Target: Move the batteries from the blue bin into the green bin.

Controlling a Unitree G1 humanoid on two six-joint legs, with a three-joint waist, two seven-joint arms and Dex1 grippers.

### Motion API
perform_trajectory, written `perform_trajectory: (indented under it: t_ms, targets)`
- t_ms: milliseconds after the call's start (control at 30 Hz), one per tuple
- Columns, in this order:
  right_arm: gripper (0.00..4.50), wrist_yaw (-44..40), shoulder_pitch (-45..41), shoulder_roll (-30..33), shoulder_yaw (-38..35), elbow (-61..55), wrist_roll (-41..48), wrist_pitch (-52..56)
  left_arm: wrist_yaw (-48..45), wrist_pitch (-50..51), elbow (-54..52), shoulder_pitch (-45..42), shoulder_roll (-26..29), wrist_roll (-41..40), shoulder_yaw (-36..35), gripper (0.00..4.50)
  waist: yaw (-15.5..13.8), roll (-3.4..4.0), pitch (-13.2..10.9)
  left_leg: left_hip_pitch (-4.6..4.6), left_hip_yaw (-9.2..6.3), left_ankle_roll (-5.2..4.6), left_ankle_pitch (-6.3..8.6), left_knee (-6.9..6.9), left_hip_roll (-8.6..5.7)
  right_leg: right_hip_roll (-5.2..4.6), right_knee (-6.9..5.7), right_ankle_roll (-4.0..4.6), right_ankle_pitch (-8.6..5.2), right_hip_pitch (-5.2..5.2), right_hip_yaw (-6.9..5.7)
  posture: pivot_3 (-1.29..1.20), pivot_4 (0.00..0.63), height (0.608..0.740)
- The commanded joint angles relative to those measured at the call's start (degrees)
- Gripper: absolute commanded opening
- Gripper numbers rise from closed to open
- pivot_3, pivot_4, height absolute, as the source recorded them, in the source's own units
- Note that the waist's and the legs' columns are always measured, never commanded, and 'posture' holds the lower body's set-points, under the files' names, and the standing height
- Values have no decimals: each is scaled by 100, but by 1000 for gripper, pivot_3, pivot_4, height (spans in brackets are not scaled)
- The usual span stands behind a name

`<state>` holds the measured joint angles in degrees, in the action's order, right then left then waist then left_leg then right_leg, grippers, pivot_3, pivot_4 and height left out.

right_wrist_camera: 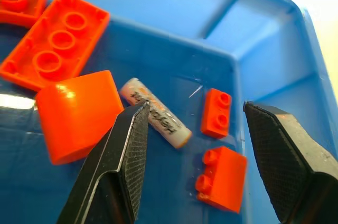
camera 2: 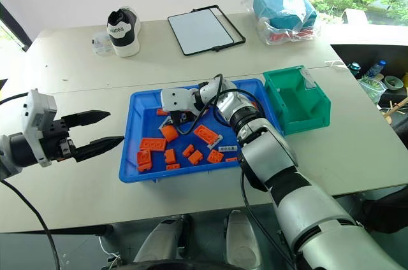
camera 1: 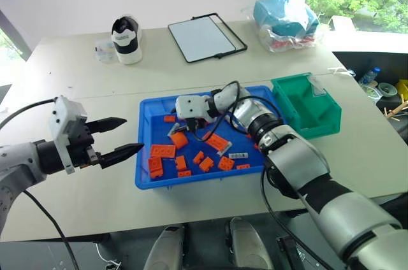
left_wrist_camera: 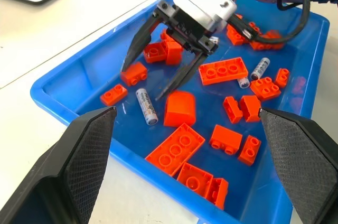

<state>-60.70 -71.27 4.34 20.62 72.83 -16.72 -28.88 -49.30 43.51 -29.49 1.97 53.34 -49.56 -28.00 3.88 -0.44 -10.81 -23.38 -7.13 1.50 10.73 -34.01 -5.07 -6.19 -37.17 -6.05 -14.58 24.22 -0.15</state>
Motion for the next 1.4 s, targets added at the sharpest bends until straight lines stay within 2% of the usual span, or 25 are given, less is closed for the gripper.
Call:
perform_trajectory:
  t_ms: [33,667,733,833,1167,1400]
  targets:
    - [2892,-85,14,-94,41,-47,-60,-203,79,-13,-153,-105,-3,-133,-136,4500,4,0,0,0,0,0,0,0,0,0,0,0,0,0,0,0,150,731]
    - [2892,228,64,-186,603,121,-802,-238,280,-55,-112,-371,-40,-141,7,4500,10,-5,6,19,0,3,-1,0,12,17,-4,4,2,-15,4,0,150,731]
    - [2375,262,46,-198,632,139,-850,-230,299,-60,-115,-389,-53,-136,21,4500,8,-6,7,22,0,3,0,0,14,19,-4,4,1,-18,5,0,150,731]
    - [1149,351,17,-216,665,159,-908,-174,327,-71,-122,-407,-68,-130,42,4500,6,-8,8,23,-1,3,0,0,15,21,-4,5,1,-19,5,0,150,731]
    - [1149,348,-2,-187,650,180,-938,-171,316,-116,-56,-462,-96,-59,118,4500,5,-8,7,19,0,6,-1,-1,16,23,-4,5,2,-15,8,0,150,731]
    - [1149,141,-110,-246,169,1,-427,164,161,-178,101,-399,-58,92,176,4500,5,-8,7,18,0,6,-1,-1,16,23,-4,5,2,-15,8,0,150,731]
